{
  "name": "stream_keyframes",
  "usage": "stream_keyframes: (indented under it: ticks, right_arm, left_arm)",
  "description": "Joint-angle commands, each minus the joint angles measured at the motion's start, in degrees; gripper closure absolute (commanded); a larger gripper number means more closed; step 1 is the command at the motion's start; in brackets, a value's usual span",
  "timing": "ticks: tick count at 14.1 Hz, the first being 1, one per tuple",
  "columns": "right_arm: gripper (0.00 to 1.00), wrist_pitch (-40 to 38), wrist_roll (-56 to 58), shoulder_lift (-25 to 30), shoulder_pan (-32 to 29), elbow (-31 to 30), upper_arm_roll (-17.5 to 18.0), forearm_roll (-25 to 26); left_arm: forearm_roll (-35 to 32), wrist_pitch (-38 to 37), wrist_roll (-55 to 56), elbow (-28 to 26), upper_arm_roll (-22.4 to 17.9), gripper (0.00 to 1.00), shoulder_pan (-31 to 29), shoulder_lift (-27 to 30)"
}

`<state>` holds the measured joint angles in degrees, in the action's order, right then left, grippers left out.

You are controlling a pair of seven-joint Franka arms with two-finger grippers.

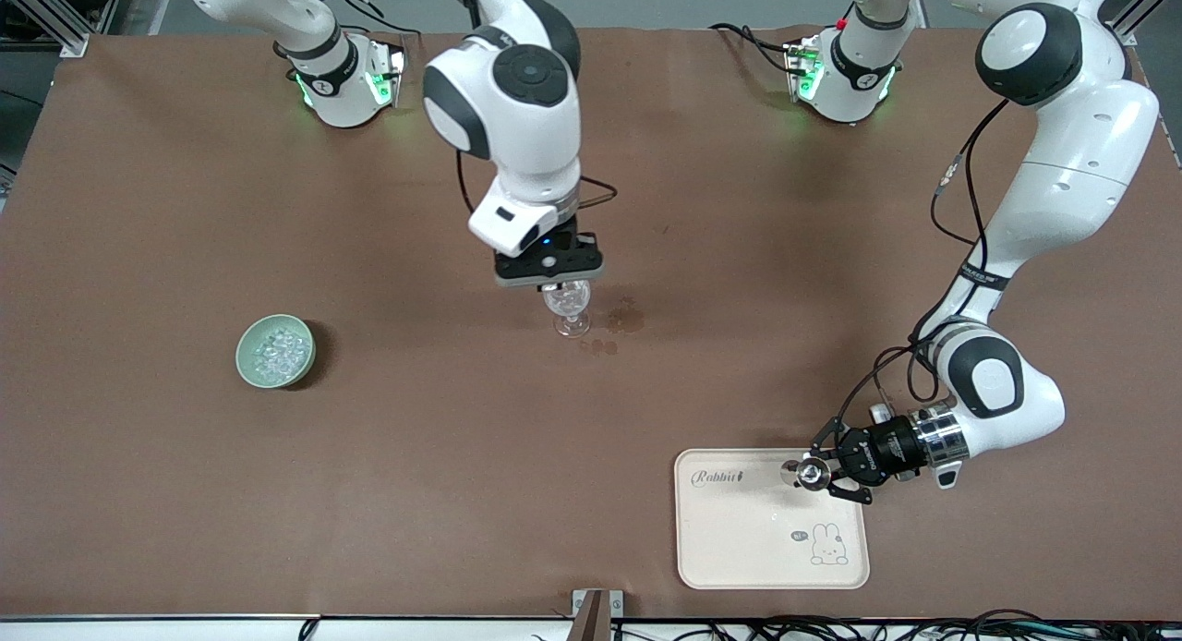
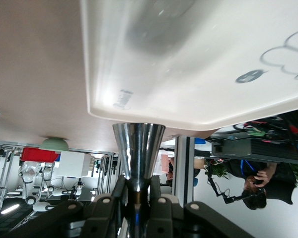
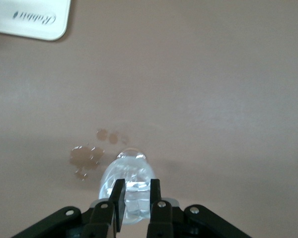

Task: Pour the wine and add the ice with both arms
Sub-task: 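Drop the ice into the glass while the left gripper lowers the jigger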

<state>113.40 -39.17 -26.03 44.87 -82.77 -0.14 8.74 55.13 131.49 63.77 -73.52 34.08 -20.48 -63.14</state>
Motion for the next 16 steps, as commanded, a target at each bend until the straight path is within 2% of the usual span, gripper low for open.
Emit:
stream_keyframes:
  ticks: [1,7,9,11,14,15,16]
  right_arm:
    - [0.96,-0.6,-1.7,-0.6,2.0,0.3,-0.6,1.0]
    - [0.90,-0.2,-1.6,-0.9,2.1,-1.5,-0.6,1.5]
    - [0.82,-0.2,-1.6,-1.0,2.1,-1.5,-0.6,1.4]
    - [0.62,-0.2,-1.5,-1.0,2.1,-1.5,-0.6,1.5]
    - [0.09,-0.2,-1.6,-1.0,2.0,-1.5,-0.6,1.5]
    - [0.00,-0.2,-1.6,-0.9,2.0,-1.5,-0.6,1.5]
    - [0.00,-0.2,-1.6,-0.9,1.8,-1.5,-0.7,1.5]
  left_arm:
    - [2.5,0.4,-4.2,5.5,0.0,0.99,1.3,-5.3]
    - [4.9,3.2,-7.9,5.6,-0.1,0.96,1.8,-6.6]
    - [4.9,3.3,-8.0,5.6,-0.1,0.93,1.8,-6.8]
    - [4.9,3.9,-8.0,5.6,-0.1,0.86,1.8,-7.0]
    - [4.9,4.0,-8.3,5.5,-0.2,0.67,1.8,-7.2]
    - [4.9,4.0,-8.3,5.4,-0.2,0.62,1.8,-7.2]
    - [4.9,3.9,-8.2,5.3,-0.2,0.58,1.8,-7.3]
